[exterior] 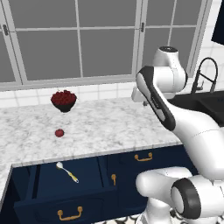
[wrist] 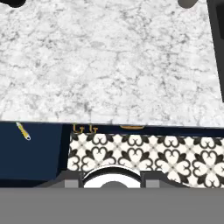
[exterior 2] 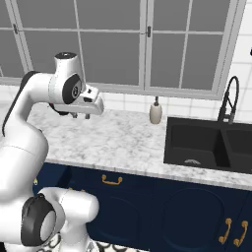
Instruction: Pick the dish brush from the drawer and place it on the counter.
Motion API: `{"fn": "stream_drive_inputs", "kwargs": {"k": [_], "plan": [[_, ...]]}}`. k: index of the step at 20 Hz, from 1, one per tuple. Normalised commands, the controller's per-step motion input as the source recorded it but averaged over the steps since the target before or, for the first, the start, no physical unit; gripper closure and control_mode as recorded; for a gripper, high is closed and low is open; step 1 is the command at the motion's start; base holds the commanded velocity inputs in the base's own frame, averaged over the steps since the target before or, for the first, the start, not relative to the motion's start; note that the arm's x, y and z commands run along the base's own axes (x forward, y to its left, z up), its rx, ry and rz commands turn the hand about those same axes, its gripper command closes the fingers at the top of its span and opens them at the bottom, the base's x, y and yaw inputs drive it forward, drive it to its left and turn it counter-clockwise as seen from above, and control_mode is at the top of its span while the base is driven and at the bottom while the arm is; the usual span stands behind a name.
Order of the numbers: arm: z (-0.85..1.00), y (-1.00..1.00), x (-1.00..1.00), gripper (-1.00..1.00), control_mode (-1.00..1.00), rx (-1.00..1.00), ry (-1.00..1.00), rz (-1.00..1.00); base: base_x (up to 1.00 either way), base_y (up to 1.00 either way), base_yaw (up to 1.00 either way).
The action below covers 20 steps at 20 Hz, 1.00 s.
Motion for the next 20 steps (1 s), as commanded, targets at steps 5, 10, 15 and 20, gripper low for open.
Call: {"fn": "stream_drive_inputs", "kwargs": {"k": [5,10,15,20], "plan": [[0.0,0.09,-0.6,-1.0,-1.0,0.04,-0.02,0.01,0.0,0.0,0.0],[-0.26,0.64,-0.89,-1.0,-1.0,0.21,0.0,0.0,0.0,0.0,0.0],[-0.32,0.99,-0.57,-1.0,-1.0,0.09,0.0,0.0,0.0,0.0,0.0],[-0.47,1.0,-0.36,-1.0,-1.0,0.0,-0.04,0.0,0.0,0.0,0.0]]}}
